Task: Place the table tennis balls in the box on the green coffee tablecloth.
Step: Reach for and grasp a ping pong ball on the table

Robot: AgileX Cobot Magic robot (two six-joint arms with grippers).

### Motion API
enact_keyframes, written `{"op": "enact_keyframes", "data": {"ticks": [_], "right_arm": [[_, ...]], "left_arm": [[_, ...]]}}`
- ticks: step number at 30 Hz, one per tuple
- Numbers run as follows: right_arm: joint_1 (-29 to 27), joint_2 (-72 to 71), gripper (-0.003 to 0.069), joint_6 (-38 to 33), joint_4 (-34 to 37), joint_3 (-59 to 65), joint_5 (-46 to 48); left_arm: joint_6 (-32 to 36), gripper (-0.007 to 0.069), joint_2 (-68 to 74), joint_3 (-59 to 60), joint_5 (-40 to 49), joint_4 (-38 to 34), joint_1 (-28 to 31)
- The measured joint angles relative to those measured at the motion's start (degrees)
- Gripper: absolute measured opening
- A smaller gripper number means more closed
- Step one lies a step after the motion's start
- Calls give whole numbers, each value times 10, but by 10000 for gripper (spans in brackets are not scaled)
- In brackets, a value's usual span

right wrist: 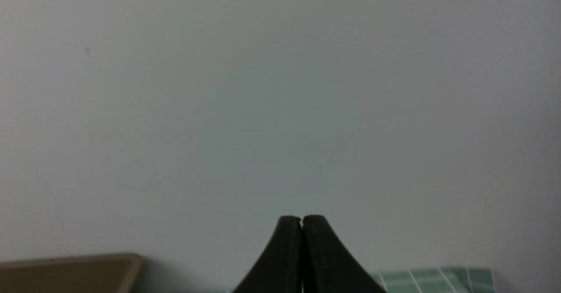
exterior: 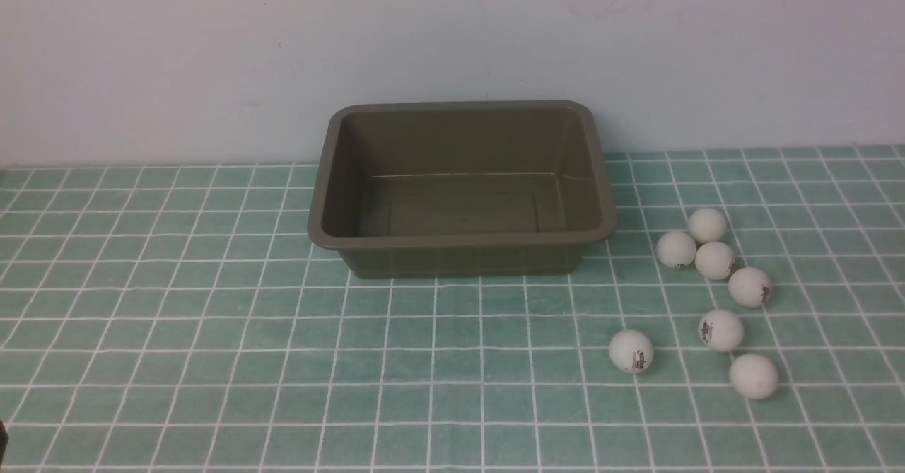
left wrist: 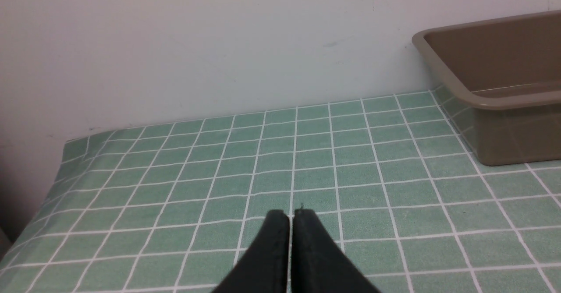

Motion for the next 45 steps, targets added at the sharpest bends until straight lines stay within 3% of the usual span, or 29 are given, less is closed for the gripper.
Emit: {"op": "enact_keyframes", "data": {"ticks": [6,7,13,14,19,23,26,30,39,45], "right_arm": [[8,163,-16,-27,30,-35,53],[51,243,-16,-61,66,-50,59],[151,349,-16,-114,90,-103,82],[191,396,-16,-123,98,-152,115],[238,510,-16,-137,105,-296,260],[237,626,-16,-150,108,-436,369],[230,661,-16,-158,116,-483,395],[187,762,-16,-212,187,-570,430],[93,845,-10,-319,359,-587,375],[89,855,67,-353,404,-588,330]], "left_arm": [[0,-8,0,0,0,0,0],[0,-8,0,0,0,0,0],[0,-8,0,0,0,0,0],[0,-8,0,0,0,0,0],[0,-8,0,0,0,0,0],[0,-8,0,0,0,0,0],[0,-8,0,0,0,0,0],[0,-8,0,0,0,0,0],[0,-8,0,0,0,0,0],[0,-8,0,0,0,0,0]]}}
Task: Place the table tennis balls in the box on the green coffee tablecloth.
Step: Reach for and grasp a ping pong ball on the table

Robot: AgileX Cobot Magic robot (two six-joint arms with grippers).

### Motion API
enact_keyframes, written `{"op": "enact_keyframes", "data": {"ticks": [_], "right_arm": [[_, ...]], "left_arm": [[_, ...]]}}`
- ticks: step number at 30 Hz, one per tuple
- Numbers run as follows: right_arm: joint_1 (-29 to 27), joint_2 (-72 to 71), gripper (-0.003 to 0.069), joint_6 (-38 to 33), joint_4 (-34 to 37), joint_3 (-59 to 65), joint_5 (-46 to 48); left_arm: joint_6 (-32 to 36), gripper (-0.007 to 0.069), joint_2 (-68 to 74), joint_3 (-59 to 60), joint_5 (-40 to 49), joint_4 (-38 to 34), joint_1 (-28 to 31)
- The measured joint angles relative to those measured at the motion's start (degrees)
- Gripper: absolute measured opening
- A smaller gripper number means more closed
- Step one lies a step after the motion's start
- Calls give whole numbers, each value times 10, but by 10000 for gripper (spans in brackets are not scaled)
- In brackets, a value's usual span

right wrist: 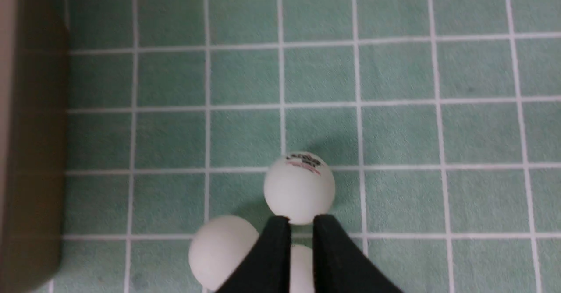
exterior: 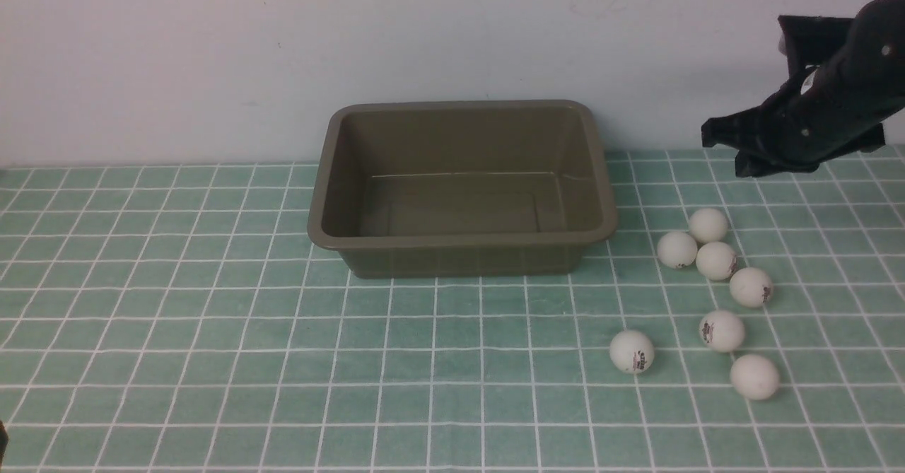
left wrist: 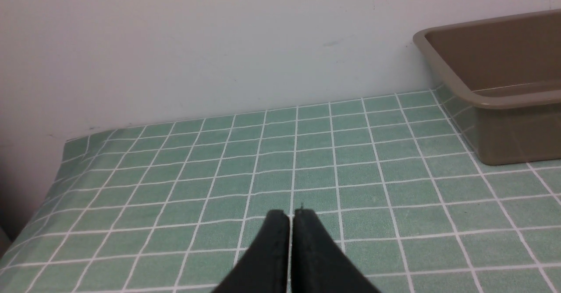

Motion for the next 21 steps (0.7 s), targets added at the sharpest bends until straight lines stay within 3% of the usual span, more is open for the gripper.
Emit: {"op": "enact_keyframes", "data": {"ticks": [6,7,8,11,14,21], "right_arm": [[0,15,255,-8,11,-2,-11],[0,20,299,-8,11,-2,-13],[0,29,407,-8,11,-2,-23],[0,40,494,-8,11,-2,-34],[0,51,538,-8,2,-2,-39],[-1,84,553,-7,-2,-25,-43]], "left_arm": [[0,-8,0,0,0,0,0],[0,-8,0,0,0,0,0],[0,-8,0,0,0,0,0],[0,-8,0,0,0,0,0],[0,-8,0,0,0,0,0],[0,-8,0,0,0,0,0]]}}
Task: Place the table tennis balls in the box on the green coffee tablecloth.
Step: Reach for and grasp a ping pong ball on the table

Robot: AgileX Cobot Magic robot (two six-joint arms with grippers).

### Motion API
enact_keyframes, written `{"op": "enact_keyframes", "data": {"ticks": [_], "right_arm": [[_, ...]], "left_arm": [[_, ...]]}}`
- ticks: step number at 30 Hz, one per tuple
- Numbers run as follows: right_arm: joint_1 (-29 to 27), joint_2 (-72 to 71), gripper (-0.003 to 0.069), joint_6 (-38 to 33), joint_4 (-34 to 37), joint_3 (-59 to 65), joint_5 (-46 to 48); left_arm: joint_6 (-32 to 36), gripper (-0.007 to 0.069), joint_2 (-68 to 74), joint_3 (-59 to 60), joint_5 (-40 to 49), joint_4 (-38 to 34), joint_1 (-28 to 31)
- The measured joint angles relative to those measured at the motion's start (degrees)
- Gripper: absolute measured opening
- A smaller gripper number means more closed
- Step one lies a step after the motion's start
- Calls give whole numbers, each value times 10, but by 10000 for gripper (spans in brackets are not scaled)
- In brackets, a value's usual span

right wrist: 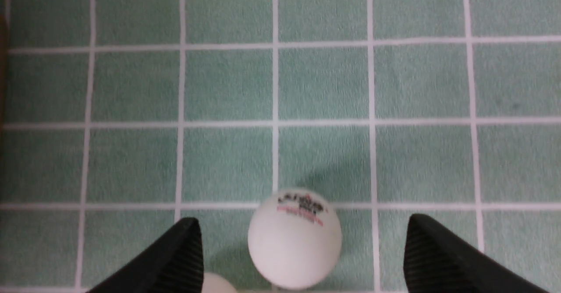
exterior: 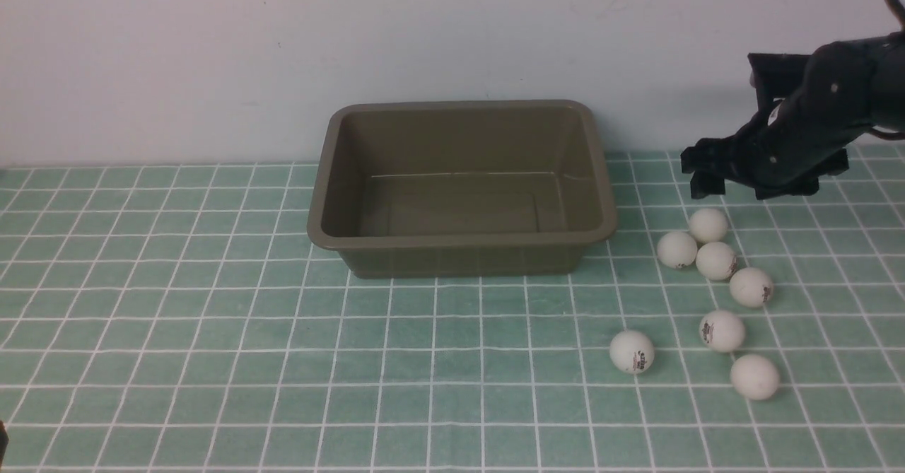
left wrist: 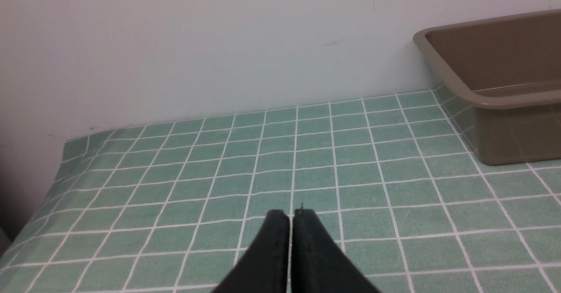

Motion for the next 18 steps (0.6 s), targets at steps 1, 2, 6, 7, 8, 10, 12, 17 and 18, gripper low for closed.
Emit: {"op": "enact_keyframes", "data": {"ticks": [1,2,6,7,8,10,12,17,18], "right_arm": [[0,5,554,0,-1,-9,1],[0,9,554,0,-1,-15,2],[0,39,554,-1,-1,-64,25],[0,48,554,-1,-1,-74,35],[0,54,554,-1,-1,-83,41],[0,73,554,-1,-1,-104,63],[0,92,554,-1,-1,-122,82],[0,105,554,-1,-1,-128,87],[0,109,554,-1,-2,-130,89]], "left_arm": [[0,-8,0,0,0,0,0],[0,-8,0,0,0,0,0],[0,-8,0,0,0,0,0],[0,-8,0,0,0,0,0],[0,-8,0,0,0,0,0],[0,-8,0,0,0,0,0],[0,-8,0,0,0,0,0],[0,-8,0,0,0,0,0],[0,-8,0,0,0,0,0]]}}
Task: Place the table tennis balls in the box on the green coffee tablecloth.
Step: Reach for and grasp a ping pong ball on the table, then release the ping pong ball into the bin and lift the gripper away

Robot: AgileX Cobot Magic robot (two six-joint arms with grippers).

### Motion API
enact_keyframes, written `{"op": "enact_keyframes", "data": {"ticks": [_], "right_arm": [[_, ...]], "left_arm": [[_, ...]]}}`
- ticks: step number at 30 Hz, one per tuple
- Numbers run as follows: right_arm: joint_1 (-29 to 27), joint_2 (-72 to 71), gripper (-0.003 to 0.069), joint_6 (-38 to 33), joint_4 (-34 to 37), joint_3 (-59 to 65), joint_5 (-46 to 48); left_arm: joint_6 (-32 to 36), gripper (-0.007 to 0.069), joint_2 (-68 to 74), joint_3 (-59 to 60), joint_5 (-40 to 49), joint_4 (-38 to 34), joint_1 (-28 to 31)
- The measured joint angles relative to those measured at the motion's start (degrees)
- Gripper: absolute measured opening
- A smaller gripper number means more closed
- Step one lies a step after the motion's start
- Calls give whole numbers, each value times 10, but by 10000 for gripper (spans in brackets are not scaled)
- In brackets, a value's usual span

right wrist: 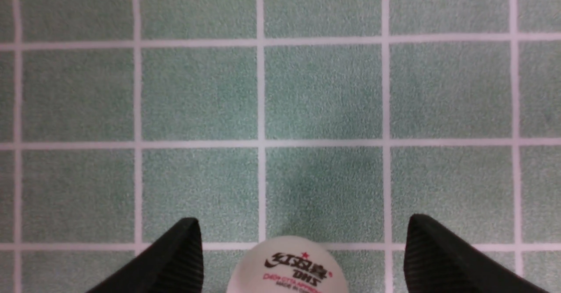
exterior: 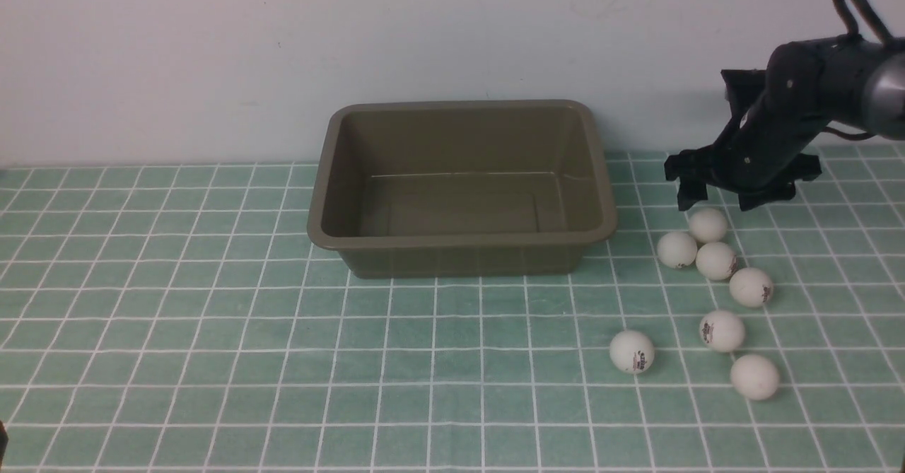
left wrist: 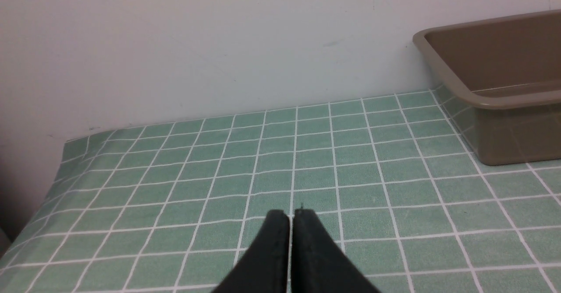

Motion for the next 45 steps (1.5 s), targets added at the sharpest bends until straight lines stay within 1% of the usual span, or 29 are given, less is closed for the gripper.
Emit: {"op": "enact_keyframes", "data": {"ticks": [7,10,11,12,13,14,18,22,24,27,28,29,32,34,36,38,45], "right_arm": [[0,20,542,0,0,-2,7],[0,23,486,0,0,-2,9],[0,23,458,0,0,-2,9],[0,23,414,0,0,-2,9],[0,23,401,0,0,-2,9],[0,23,360,0,0,-2,10],[0,23,356,-2,0,-14,36],[0,23,356,-32,18,-70,80],[0,23,356,-56,46,-112,108],[0,23,356,-102,131,-173,154],[0,23,356,-117,150,-187,161],[3,23,356,-141,187,-202,177],[22,23,356,-196,271,-239,207],[47,23,356,-224,298,-250,209],[78,24,356,-237,296,-252,203],[105,30,356,-239,277,-252,192],[148,58,356,-237,217,-252,157]], "left_arm": [[0,-8,0,0,0,0,0],[0,-8,0,0,0,0,0],[0,-8,0,0,0,0,0],[0,-8,0,0,0,0,0],[0,-8,0,0,0,0,0],[0,-8,0,0,0,0,0],[0,-8,0,0,0,0,0],[0,-8,0,0,0,0,0],[0,-8,0,0,0,0,0],[0,-8,0,0,0,0,0],[0,-8,0,0,0,0,0],[0,-8,0,0,0,0,0],[0,-8,0,0,0,0,0],[0,-8,0,0,0,0,0],[0,-8,0,0,0,0,0],[0,-8,0,0,0,0,0],[0,-8,0,0,0,0,0]]}}
